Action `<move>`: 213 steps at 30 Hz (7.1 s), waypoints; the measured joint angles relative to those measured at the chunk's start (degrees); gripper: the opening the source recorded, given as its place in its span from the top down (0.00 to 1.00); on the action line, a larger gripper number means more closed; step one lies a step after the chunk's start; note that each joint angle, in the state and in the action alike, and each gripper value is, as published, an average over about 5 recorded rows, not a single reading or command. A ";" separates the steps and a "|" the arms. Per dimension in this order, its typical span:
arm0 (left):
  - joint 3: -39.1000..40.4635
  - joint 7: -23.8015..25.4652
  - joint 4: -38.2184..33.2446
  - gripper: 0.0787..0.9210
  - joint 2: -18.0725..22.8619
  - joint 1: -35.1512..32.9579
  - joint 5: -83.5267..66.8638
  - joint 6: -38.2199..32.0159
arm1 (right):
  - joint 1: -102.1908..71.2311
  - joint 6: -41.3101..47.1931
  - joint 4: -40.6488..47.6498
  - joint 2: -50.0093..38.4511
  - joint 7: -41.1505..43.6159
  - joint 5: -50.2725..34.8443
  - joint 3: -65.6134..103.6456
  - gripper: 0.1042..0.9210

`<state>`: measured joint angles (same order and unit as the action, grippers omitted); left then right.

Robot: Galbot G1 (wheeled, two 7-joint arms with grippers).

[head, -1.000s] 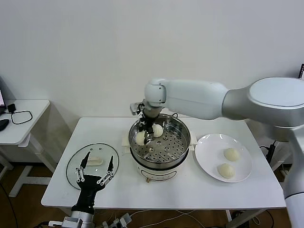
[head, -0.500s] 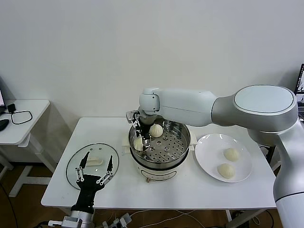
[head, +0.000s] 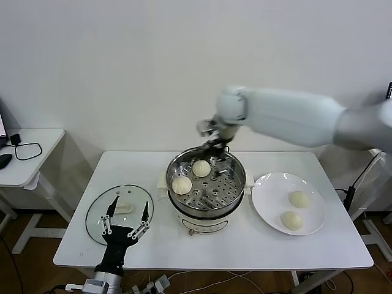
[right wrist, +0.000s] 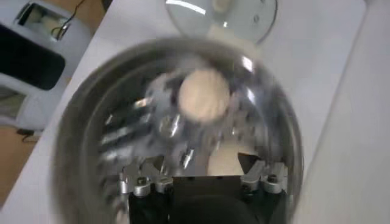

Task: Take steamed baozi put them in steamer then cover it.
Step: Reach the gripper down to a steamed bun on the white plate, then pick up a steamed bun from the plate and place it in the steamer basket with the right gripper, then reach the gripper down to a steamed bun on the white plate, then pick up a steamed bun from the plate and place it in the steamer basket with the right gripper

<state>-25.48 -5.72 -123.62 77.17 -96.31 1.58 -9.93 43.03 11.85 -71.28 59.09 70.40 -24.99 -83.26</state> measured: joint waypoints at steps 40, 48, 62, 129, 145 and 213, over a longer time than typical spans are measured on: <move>-1.24 -0.27 -0.23 0.12 0.68 -1.52 0.09 0.42 | -30.64 -6.05 7.73 -20.20 -3.64 17.63 14.81 0.16; -1.60 -0.31 -0.26 0.12 0.86 -1.50 0.07 0.34 | -32.37 -6.07 8.04 -20.22 -4.57 17.95 16.34 0.30; -1.00 -0.40 -0.31 0.12 0.11 -0.90 -0.06 0.31 | -19.78 -11.32 4.88 -16.00 -0.23 17.95 15.29 0.33; -1.43 -0.75 0.34 0.12 -0.07 -0.35 -0.57 -0.63 | -13.86 -25.28 -3.82 -7.54 5.93 29.12 23.26 0.12; -0.50 -0.76 0.29 0.12 -0.19 -0.16 -0.45 -0.28 | -26.28 -14.15 14.63 -19.86 2.58 24.47 28.11 0.12; -0.10 -0.89 1.04 0.12 -0.33 0.52 -0.40 0.36 | -11.60 -7.24 19.41 -6.12 4.75 10.04 14.56 0.34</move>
<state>-25.58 -6.61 -122.59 76.84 -95.79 1.18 -9.57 31.43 4.61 -51.87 52.97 75.15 -14.95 -68.70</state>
